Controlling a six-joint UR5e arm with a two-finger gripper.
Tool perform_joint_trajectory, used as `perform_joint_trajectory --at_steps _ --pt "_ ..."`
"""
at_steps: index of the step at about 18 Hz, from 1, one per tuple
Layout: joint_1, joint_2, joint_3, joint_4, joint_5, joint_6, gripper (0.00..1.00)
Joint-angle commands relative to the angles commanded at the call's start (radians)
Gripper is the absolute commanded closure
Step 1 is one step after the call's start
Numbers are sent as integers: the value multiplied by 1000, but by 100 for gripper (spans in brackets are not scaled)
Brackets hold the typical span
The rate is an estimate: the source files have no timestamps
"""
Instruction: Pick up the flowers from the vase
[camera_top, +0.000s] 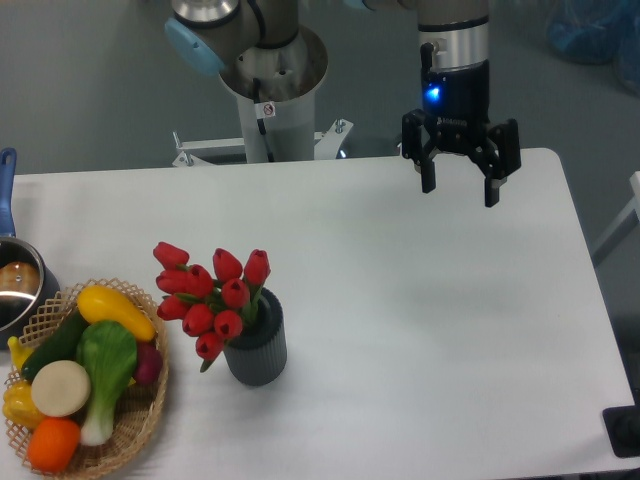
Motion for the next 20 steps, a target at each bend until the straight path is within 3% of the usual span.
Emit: perform_joint_trajectory --at_steps 7,13,16,20 --pt "2 5 -18 -2 -41 -11 0" --pt "0 11 -54 3 -121 -205 0" --pt "-11 28 -97 3 -133 -215 0" --pt "-11 40 -100 0 -187 -216 0"
